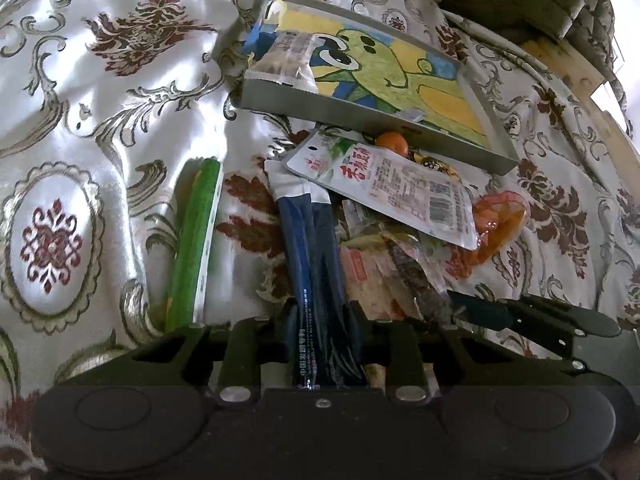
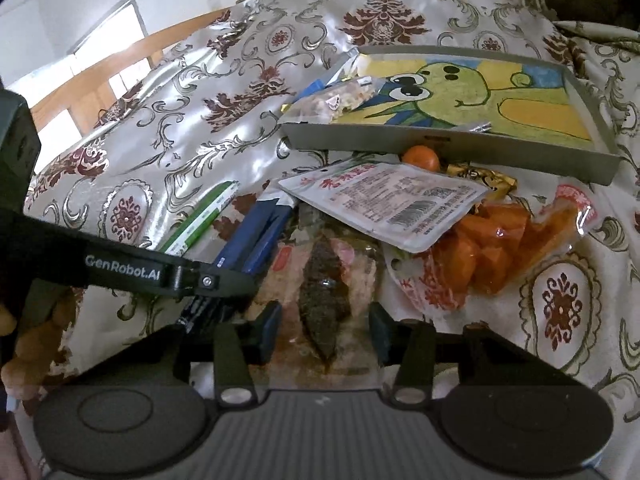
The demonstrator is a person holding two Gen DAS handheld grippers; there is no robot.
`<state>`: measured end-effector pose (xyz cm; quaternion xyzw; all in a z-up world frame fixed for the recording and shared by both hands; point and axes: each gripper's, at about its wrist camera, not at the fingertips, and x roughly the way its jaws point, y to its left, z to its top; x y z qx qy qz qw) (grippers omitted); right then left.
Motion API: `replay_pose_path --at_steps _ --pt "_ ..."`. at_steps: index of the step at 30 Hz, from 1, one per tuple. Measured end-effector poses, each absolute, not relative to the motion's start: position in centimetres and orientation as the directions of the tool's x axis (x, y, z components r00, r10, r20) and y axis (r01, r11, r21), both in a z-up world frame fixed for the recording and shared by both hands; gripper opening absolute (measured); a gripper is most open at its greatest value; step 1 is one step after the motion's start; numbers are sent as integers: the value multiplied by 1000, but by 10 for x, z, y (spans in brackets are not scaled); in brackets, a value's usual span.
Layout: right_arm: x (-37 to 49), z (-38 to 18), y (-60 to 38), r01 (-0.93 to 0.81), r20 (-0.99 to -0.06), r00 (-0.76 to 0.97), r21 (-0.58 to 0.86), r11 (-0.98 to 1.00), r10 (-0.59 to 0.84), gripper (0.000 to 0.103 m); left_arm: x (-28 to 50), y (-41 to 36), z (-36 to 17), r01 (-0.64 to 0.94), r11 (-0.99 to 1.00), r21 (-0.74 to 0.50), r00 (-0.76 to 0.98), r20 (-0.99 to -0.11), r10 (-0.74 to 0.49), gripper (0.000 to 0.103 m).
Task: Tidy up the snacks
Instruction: 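Carry both packets over the grey tray and lower them in, opening both tools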
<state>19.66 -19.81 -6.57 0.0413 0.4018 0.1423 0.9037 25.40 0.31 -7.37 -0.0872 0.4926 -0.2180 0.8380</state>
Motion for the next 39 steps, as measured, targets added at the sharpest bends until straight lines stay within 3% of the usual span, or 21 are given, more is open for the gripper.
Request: replay_pose_path --at_steps 10,17,27,31,35,39 --pt "159 -54 -168 -319 -688 691 -14 948 222 50 218 21 -49 245 899 -362 493 -752 -437 25" --pt "129 -37 -154 -339 -605 772 -136 931 193 50 201 23 -21 295 892 -344 627 -635 -452 25" --pt "141 -11 -182 -239 -491 858 -115 964 154 50 224 6 -8 307 896 -322 705 -555 -441 25" --pt "161 -2 -204 -184 -456 879 -62 981 136 50 251 -12 1 336 901 -274 717 -546 -433 26" --pt "186 5 -230 -132 -433 890 56 990 143 51 289 -29 12 343 890 -302 743 -492 -453 26" --pt "213 8 -248 -96 -399 910 71 993 117 51 325 -52 13 351 885 -308 772 -439 -459 26"
